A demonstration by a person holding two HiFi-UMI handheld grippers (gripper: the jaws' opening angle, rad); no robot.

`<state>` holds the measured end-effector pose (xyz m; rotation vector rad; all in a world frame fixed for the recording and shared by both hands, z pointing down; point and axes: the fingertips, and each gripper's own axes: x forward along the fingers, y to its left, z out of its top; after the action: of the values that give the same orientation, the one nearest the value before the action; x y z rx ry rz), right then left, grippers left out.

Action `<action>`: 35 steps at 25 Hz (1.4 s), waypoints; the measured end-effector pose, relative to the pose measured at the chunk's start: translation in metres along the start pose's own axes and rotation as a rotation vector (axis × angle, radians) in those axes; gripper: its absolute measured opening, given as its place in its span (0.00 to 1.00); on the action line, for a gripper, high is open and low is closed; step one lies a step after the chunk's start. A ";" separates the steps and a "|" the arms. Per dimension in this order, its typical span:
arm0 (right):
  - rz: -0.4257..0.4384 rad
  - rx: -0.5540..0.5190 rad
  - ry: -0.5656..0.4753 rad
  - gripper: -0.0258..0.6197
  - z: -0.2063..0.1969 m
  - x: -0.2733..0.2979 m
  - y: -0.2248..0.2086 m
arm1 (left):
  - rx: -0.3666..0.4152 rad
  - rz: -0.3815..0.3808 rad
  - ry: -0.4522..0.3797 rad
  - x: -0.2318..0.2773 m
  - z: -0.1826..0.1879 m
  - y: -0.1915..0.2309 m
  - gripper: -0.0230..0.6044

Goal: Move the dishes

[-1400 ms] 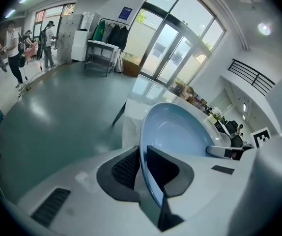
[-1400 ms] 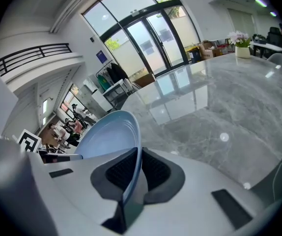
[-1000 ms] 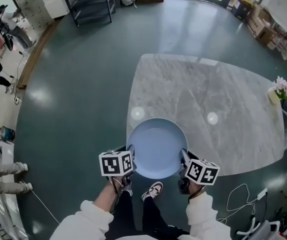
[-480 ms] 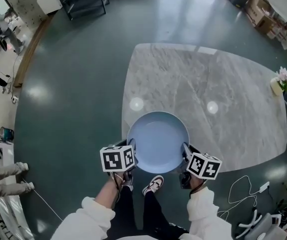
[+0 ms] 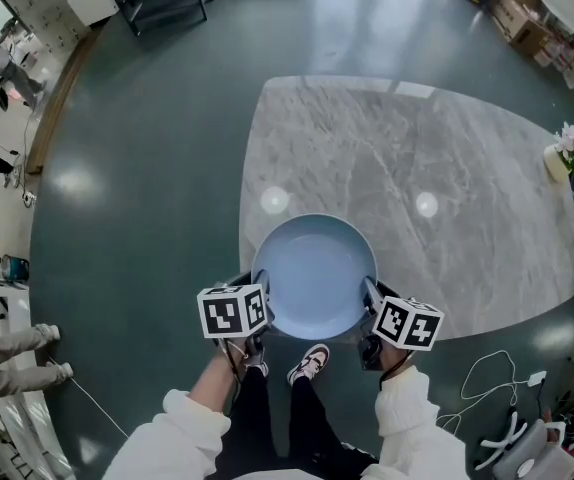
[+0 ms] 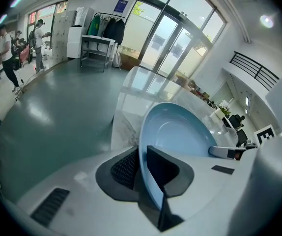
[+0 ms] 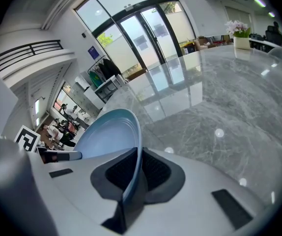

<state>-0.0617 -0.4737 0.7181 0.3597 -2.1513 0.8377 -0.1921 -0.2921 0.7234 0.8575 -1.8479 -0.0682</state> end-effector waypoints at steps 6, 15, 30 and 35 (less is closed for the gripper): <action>0.010 0.009 -0.005 0.16 0.001 0.002 -0.002 | 0.005 0.000 -0.011 0.003 0.001 -0.001 0.09; 0.009 -0.017 -0.008 0.17 0.000 0.001 -0.001 | 0.024 0.010 -0.020 0.003 0.001 -0.001 0.10; -0.009 -0.059 -0.025 0.29 0.002 0.002 0.004 | 0.030 0.022 -0.058 0.000 0.006 0.001 0.23; -0.016 -0.045 -0.044 0.34 0.004 -0.005 0.003 | 0.007 0.029 -0.073 -0.009 0.005 0.005 0.31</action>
<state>-0.0623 -0.4739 0.7114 0.3752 -2.2018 0.7783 -0.1977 -0.2848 0.7164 0.8419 -1.9294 -0.0758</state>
